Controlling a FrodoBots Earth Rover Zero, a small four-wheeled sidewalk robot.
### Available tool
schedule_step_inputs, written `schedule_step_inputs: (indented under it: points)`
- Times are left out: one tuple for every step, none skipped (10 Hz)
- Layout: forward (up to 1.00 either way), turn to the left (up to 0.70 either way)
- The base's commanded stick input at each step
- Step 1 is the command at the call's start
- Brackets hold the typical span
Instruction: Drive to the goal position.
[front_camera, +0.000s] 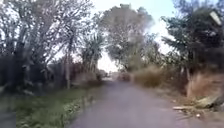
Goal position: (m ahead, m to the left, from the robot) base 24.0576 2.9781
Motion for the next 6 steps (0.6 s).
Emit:
schedule_step_inputs:
  points:
    - [0.85,0.0]
    - [0.85,0.0]
    - [0.85,0.0]
    - [0.85,0.0]
    - [0.85,0.0]
    - [0.85,0.0]
